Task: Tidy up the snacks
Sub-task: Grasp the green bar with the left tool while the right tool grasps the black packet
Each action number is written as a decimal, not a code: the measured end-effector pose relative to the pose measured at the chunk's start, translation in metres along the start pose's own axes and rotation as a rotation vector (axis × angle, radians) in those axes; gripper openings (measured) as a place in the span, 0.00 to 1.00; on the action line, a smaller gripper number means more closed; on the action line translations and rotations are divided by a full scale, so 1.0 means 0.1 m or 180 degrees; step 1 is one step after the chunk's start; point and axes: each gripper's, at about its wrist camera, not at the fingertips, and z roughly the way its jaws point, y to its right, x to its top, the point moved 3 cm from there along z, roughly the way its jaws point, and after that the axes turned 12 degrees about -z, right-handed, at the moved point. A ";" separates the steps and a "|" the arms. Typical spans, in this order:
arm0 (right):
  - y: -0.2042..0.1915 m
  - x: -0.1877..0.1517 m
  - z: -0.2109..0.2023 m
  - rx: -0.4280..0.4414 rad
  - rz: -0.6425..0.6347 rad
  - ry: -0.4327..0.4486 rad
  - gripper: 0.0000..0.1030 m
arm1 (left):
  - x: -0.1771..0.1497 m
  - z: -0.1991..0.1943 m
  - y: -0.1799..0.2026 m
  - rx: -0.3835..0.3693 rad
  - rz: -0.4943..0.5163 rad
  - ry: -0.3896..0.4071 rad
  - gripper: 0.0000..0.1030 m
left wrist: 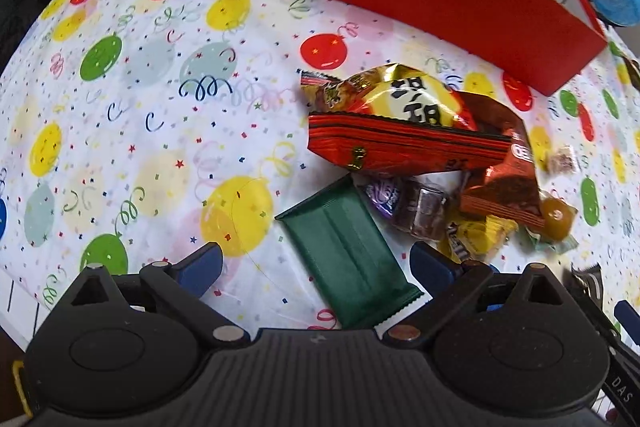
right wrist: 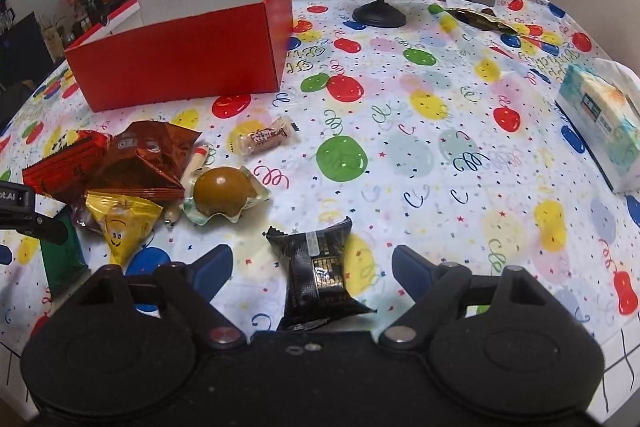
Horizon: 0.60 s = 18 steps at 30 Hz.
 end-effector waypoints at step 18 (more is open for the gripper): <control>-0.02 0.03 0.16 0.0025 -0.0203 -0.0116 0.62 | 0.00 0.13 0.10 0.0223 0.0015 0.0085 0.84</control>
